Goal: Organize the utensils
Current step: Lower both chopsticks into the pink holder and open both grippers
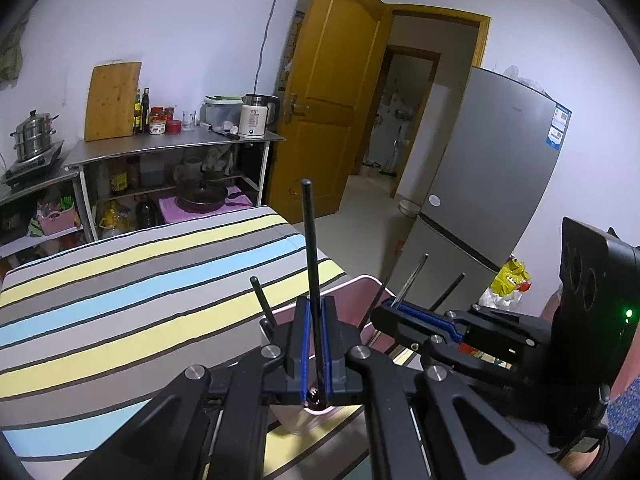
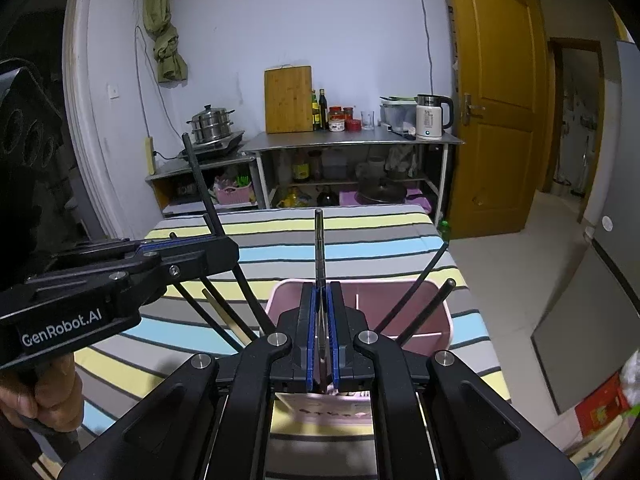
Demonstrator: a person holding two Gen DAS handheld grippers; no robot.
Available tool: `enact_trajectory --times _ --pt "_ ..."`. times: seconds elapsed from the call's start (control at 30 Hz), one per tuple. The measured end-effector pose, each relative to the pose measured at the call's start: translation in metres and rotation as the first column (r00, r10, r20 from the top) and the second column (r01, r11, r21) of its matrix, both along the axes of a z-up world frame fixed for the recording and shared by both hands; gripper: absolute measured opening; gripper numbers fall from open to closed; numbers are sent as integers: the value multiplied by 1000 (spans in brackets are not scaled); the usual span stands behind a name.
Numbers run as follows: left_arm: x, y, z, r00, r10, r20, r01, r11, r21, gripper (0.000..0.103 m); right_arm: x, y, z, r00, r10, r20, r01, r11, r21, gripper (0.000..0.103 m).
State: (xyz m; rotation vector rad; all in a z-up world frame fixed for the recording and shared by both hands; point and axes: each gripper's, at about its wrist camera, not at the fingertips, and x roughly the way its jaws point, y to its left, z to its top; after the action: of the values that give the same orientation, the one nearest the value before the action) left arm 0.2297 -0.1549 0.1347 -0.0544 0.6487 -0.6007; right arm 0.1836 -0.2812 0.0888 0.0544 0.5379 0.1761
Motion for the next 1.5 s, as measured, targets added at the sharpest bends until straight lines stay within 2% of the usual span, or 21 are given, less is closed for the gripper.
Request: enact_trajectory --times 0.5,0.77,1.03,1.3,1.5 --pt "-9 10 5 1000 18 20 -18 1000 -8 7 -3 0 4 1000 -14 0 14 1000 5 6" --pt "-20 27 16 998 40 49 -38 999 -35 10 -20 -6 14 999 -29 37 28 999 19 12" --pt "-48 44 21 995 49 82 -46 998 -44 11 -48 -7 19 997 -43 60 41 998 37 16" --pt "-87 53 6 994 57 98 -54 998 -35 18 -76 -7 12 996 -52 66 49 998 50 19" --pt "-118 54 -15 992 57 111 -54 998 -31 19 -98 -2 -4 996 -56 62 53 997 57 20"
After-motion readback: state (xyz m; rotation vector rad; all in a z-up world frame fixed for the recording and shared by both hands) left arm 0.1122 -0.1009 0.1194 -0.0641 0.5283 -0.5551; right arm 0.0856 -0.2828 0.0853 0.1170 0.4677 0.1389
